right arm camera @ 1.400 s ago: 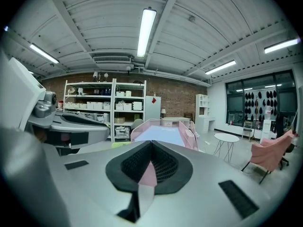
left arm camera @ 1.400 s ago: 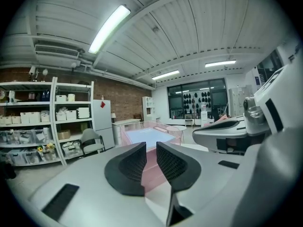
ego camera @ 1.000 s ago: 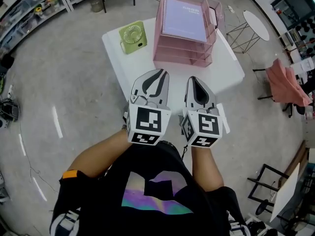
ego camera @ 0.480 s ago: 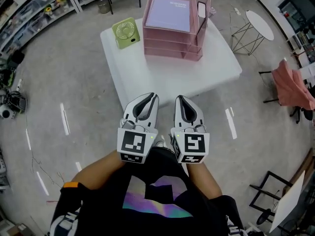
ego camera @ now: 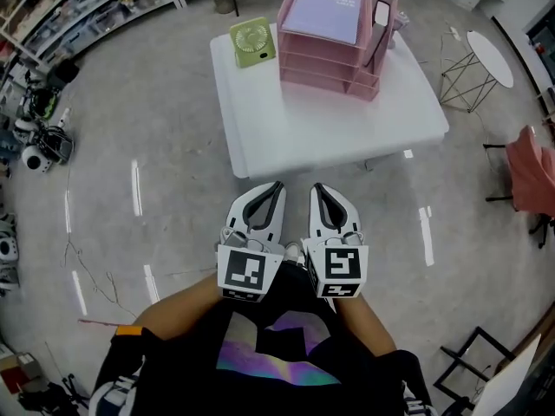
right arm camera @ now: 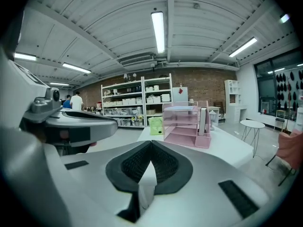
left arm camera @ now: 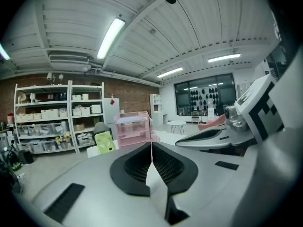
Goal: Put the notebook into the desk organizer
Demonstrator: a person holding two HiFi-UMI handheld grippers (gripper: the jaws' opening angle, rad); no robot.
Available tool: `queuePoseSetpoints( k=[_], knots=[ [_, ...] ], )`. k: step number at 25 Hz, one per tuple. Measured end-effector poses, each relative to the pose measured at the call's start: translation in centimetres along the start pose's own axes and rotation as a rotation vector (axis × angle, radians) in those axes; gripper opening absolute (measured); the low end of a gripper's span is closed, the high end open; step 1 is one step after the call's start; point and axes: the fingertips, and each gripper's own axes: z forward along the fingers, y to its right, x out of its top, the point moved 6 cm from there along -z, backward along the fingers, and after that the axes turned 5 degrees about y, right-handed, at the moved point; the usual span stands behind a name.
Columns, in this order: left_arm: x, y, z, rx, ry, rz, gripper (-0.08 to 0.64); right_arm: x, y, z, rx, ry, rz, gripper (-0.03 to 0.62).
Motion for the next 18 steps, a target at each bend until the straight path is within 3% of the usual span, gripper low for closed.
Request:
queuePoseSetpoints(
  k=[8, 11, 18],
  knots=[
    [-1.0, -1.7, -3.6, 0.037, 0.012, -0.006, 0.014, 0.2, -3.6, -1.0, 0.017, -0.004, -0.019, 0.018],
    [-1.7, -2.6, -4.8, 0.039, 0.025, -0.040, 0.014, -0.3, -5.1, -1.2, 0.005, -0.015, 0.000, 0.018],
    [-2.3, -4.7, -7.2, 0.013, 0.024, -0.030, 0.012, -0.4, -8.9, -1.8, -0.013, -0.042, 0.012, 0.018]
  ],
)
